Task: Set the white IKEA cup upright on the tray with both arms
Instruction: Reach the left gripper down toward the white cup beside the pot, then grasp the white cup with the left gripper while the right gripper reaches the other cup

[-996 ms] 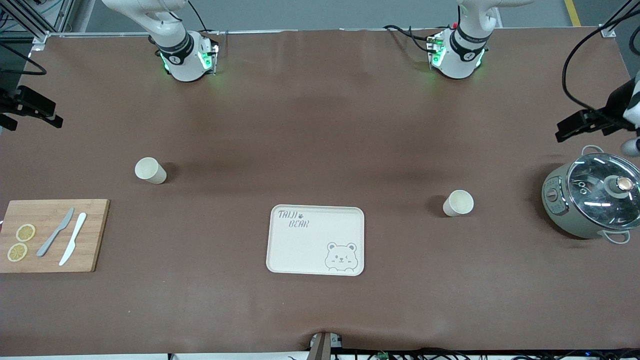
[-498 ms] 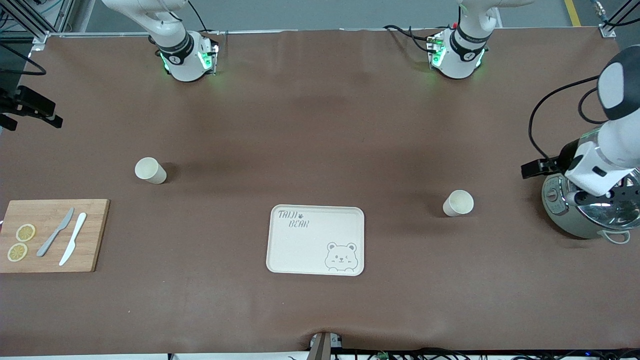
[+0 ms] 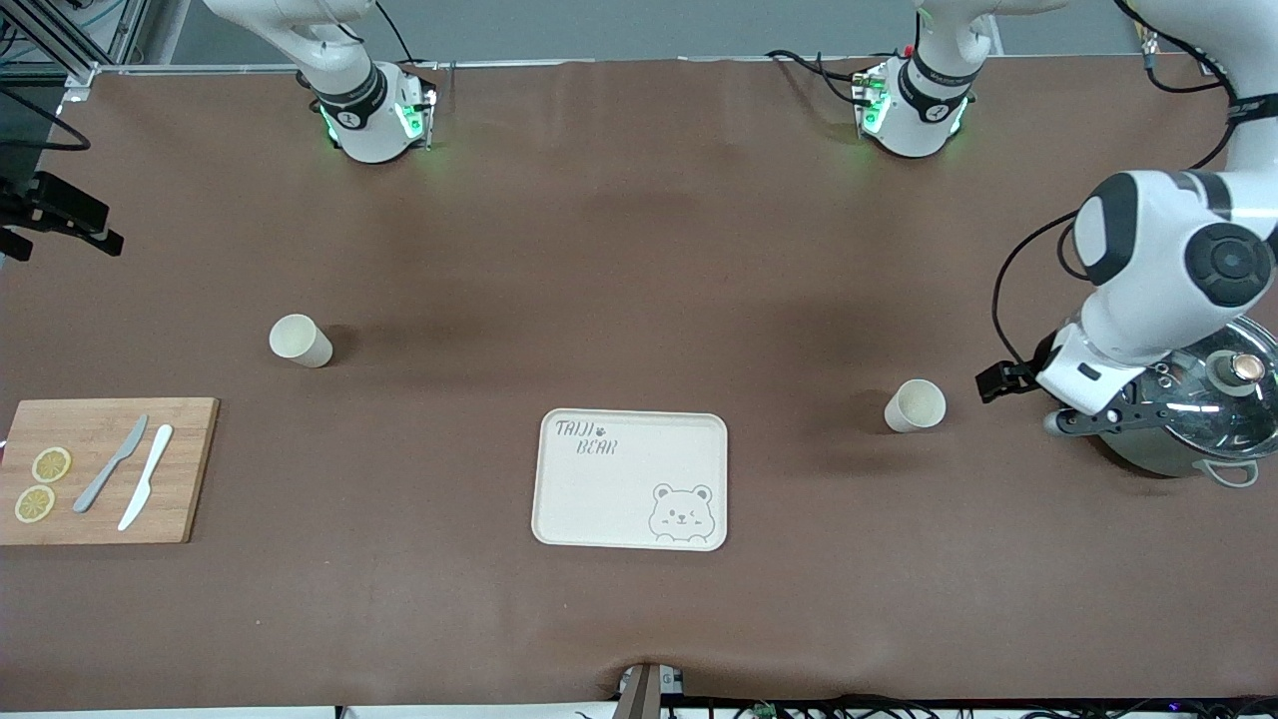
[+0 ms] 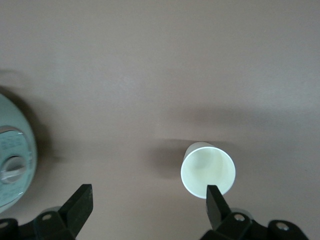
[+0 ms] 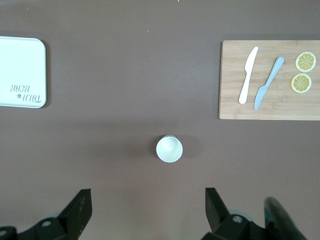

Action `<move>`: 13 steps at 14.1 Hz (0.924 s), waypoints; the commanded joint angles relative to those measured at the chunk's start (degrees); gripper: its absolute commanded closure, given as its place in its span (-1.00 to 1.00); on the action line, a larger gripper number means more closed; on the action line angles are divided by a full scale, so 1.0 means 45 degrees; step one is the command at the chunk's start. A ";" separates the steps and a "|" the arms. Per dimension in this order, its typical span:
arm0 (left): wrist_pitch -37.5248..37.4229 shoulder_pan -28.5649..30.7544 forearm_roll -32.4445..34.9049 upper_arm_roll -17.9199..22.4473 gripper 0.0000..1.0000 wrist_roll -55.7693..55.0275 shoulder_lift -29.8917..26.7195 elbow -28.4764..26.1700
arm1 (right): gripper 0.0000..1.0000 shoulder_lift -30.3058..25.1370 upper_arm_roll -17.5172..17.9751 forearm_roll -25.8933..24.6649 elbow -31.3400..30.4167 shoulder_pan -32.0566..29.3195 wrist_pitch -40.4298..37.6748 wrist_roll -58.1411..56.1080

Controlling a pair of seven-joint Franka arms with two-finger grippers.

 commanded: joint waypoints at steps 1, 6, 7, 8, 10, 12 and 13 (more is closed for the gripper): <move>0.0685 0.0002 -0.0287 -0.0236 -1.00 -0.0245 0.0133 -0.0593 | -1.00 0.0337 0.0125 -0.0069 0.0369 -0.0164 -0.0129 0.0059; 0.0881 0.0022 -0.0287 -0.0823 -0.62 -0.0909 0.0974 -0.0788 | -1.00 0.0552 0.0105 -0.0147 0.0329 -0.0183 -0.0109 0.0039; 0.0881 0.0041 -0.0287 -0.0804 -0.57 -0.0909 0.1149 -0.0846 | -1.00 0.0688 0.0105 -0.0147 0.0310 -0.0203 -0.0129 0.0097; 0.0881 0.0061 -0.0287 -0.0823 -0.48 -0.0909 0.1287 -0.0847 | -1.00 0.0786 0.0105 -0.0108 0.0310 -0.0358 -0.0109 0.0079; 0.0881 0.0061 -0.0287 -0.0804 -0.33 -0.0909 0.1482 -0.0847 | -1.00 0.1272 0.0105 -0.0127 0.0291 -0.0476 -0.0129 0.0001; 0.0919 0.0100 -0.0287 -0.0823 -0.27 -0.0909 0.1853 -0.0847 | -1.00 0.2110 0.0105 -0.0128 0.0271 -0.0515 -0.0168 0.0039; 0.1036 0.0119 -0.0306 -0.0824 -0.26 -0.0909 0.2048 -0.0828 | -1.00 0.2327 0.0105 -0.0166 0.0252 -0.0535 -0.0149 0.0059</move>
